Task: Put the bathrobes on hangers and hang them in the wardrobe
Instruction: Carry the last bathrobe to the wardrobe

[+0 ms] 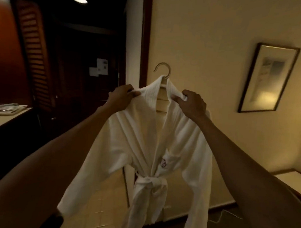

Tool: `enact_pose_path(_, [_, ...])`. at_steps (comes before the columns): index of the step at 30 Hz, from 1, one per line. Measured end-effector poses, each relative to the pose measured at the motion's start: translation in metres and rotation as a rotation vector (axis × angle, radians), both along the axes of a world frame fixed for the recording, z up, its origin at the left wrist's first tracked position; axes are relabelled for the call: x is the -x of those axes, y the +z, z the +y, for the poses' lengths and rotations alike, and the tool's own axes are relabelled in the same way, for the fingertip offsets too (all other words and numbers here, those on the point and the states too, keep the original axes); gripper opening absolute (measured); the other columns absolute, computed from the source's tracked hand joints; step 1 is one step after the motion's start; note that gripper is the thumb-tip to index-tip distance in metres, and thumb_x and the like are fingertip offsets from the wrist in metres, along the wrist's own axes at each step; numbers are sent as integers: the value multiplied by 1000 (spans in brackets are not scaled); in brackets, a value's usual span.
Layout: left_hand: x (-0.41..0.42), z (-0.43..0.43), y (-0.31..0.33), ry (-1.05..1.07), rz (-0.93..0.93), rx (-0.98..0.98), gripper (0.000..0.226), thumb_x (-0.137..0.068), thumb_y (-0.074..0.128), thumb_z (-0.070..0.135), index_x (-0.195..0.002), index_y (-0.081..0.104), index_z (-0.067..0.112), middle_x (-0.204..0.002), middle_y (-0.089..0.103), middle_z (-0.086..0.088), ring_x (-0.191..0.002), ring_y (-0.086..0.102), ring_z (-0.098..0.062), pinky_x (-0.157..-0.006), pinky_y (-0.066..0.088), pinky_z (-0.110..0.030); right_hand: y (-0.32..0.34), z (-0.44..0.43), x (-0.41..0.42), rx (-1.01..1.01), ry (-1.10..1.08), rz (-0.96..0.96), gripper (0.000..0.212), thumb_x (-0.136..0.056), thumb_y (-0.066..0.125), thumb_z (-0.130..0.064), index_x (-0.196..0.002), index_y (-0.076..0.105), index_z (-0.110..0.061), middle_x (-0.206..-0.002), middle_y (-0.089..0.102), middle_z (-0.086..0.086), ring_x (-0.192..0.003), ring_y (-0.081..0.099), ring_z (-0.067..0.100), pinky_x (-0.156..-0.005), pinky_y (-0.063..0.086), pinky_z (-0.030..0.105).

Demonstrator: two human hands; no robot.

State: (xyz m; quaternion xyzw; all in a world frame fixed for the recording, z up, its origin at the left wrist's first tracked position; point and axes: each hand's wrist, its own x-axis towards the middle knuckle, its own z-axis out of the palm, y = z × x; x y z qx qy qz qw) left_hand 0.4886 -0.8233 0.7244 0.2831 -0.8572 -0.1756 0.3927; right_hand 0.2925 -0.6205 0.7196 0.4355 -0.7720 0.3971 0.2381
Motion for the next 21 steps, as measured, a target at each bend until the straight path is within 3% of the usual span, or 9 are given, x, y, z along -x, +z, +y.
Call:
enact_pose_path(4, [-23, -53, -5, 139, -17, -20, 27, -94, 55, 51, -96, 63, 25, -94, 62, 5, -94, 58, -20, -99, 43, -52, -7, -82, 0, -6, 139, -40, 56, -82, 58, -68, -62, 38, -19, -60, 48, -4, -67, 55, 22, -57, 33, 32])
enact_pose_path(8, [-51, -110, -11, 245, -25, -48, 21, -91, 57, 53, -91, 62, 32, -94, 64, 6, -97, 62, -24, -95, 47, -53, -14, -159, -7, -44, 272, -68, 49, -80, 61, -65, -65, 46, -21, -64, 53, -5, -68, 57, 21, -57, 33, 30])
enact_pose_path(12, [-76, -159, -24, 371, -61, -44, 29, -96, 51, 51, -102, 62, 25, -99, 61, 5, -100, 60, -24, -95, 46, -53, -16, -227, -27, -96, 407, -43, 46, -82, 62, -62, -61, 44, -24, -61, 50, -8, -65, 55, 18, -52, 27, 27])
enact_pose_path(18, [-109, -245, -37, 519, -144, 11, 32, -98, 49, 46, -107, 63, 19, -117, 57, -4, -114, 49, -26, -97, 41, -54, -23, -329, -62, -105, 450, -30, 41, -85, 58, -62, -96, 65, -24, -85, 64, -4, -87, 62, 22, -69, 34, 30])
enact_pose_path(21, [-125, -301, -41, 534, -176, -4, 28, -99, 49, 46, -98, 62, 20, -118, 57, -8, -116, 45, -31, -98, 41, -54, -25, -385, -77, -96, 447, -11, 45, -86, 59, -58, -110, 67, -20, -105, 69, 1, -99, 63, 25, -72, 37, 31])
